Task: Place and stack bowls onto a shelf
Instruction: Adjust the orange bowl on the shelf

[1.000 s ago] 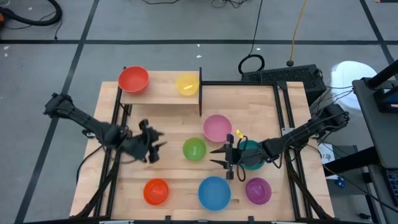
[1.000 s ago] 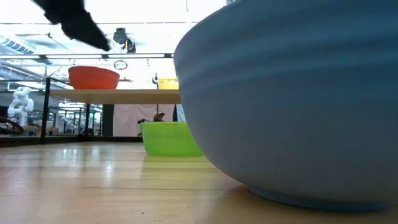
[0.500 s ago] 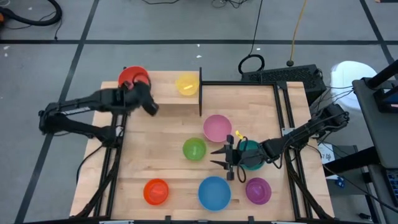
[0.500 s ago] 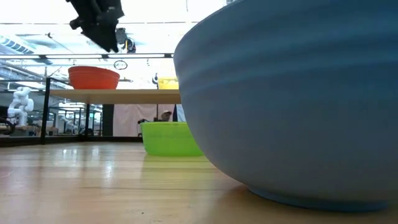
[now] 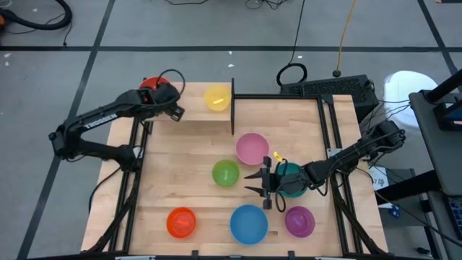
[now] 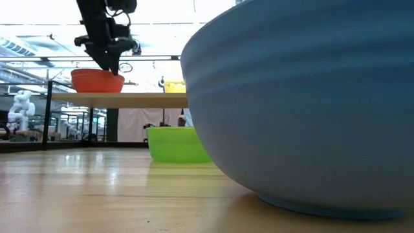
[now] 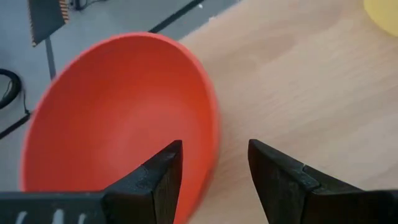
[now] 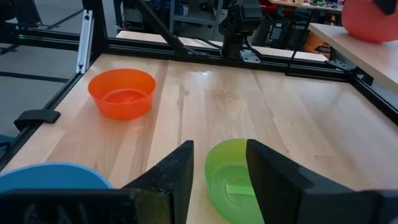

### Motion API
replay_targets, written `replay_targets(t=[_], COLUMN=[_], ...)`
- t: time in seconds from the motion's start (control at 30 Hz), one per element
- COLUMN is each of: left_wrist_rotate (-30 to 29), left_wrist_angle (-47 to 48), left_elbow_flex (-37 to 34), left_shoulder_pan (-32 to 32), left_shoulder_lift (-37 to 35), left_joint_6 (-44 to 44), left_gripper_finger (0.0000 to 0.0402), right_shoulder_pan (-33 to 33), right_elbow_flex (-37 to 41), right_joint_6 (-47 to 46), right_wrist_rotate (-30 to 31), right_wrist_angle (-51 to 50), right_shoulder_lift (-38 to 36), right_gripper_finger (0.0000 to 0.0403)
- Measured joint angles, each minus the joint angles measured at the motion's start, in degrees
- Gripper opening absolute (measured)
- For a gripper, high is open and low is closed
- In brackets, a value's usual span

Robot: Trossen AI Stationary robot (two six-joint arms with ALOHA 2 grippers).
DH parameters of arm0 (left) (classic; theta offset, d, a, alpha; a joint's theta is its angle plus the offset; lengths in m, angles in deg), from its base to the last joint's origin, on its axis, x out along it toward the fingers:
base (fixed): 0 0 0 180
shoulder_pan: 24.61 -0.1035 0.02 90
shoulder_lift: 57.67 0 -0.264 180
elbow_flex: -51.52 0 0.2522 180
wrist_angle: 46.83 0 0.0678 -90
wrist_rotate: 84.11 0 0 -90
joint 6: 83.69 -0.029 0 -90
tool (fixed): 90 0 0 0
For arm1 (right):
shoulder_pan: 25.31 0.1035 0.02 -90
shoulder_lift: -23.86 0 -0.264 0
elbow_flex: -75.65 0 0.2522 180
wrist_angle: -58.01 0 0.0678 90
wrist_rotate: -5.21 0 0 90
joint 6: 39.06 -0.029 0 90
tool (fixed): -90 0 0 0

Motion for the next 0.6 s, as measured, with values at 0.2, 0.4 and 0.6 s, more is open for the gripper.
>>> replay_targets(t=[0.2,0.4,0.6], left_wrist_rotate=[-0.05,-0.04,0.07], left_wrist_angle=[-0.41,-3.01,-4.65], left_elbow_flex=[0.0,0.0,0.0], left_shoulder_pan=[0.36,1.91,4.05], left_shoulder_lift=[4.2,5.45,5.45], left_joint_6=[-0.43,-1.55,-3.68], left_gripper_finger=[0.0188,0.0188,0.0188], right_shoulder_pan=[0.0,0.0,0.0], right_elbow_flex=[0.0,0.0,0.0], right_joint_6=[-0.31,-0.26,-0.07], right_wrist_rotate=[1.23,1.23,1.23], right_wrist_angle=[0.0,-0.02,-0.03], right_shoulder_lift=[0.02,0.02,0.02], right_gripper_finger=[0.0139,0.0139,0.0139])
